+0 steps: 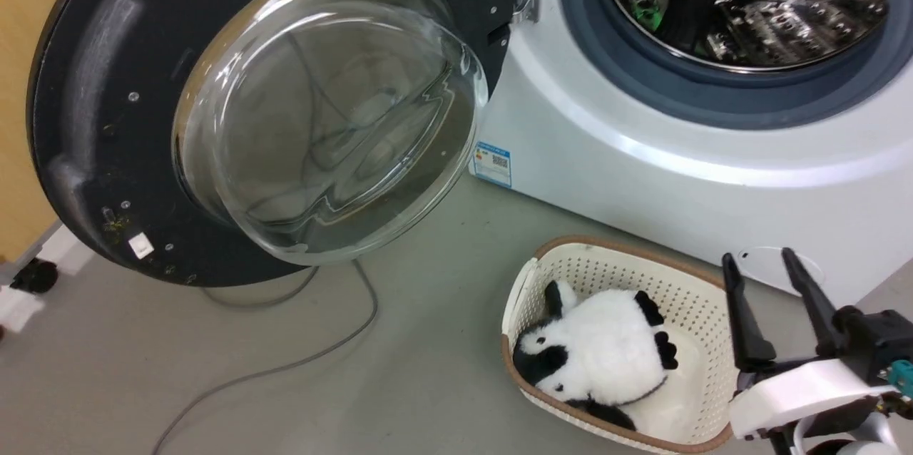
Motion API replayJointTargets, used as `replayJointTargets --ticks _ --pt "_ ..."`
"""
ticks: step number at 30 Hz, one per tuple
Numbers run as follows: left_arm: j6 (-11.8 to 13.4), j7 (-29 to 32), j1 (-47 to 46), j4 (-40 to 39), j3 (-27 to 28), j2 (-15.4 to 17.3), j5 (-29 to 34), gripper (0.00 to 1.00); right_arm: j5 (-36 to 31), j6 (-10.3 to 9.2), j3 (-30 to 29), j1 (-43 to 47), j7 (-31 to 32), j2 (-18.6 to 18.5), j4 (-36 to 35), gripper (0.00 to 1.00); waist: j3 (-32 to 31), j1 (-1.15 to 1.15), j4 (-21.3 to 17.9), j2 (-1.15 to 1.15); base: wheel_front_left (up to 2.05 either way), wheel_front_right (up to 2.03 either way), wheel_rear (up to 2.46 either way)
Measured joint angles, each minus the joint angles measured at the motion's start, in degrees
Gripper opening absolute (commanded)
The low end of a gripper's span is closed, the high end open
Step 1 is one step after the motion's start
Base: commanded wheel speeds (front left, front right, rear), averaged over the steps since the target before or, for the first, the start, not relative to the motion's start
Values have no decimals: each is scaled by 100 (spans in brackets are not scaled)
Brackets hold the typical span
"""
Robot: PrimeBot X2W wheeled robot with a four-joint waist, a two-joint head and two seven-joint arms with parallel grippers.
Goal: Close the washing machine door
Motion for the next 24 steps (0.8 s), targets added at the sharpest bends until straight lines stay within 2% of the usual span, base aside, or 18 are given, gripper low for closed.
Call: replayJointTargets --ticks 9,17,24 --pt "-3 624 -948 1475 -503 347 -387 0 -41 0 -94 24 146 2 -338 100 324 0 4 0 0 0 0" --pt "-41 1965 -1504 2253 -1071 338 -888 0 0 1 -52 18 172 1 -358 100 465 0 -80 0 0 0 0" --pt "-256 3181 -1511 2299 -1631 131 -981 0 98 1 -60 15 157 1 -303 100 441 0 -122 0 0 0 0"
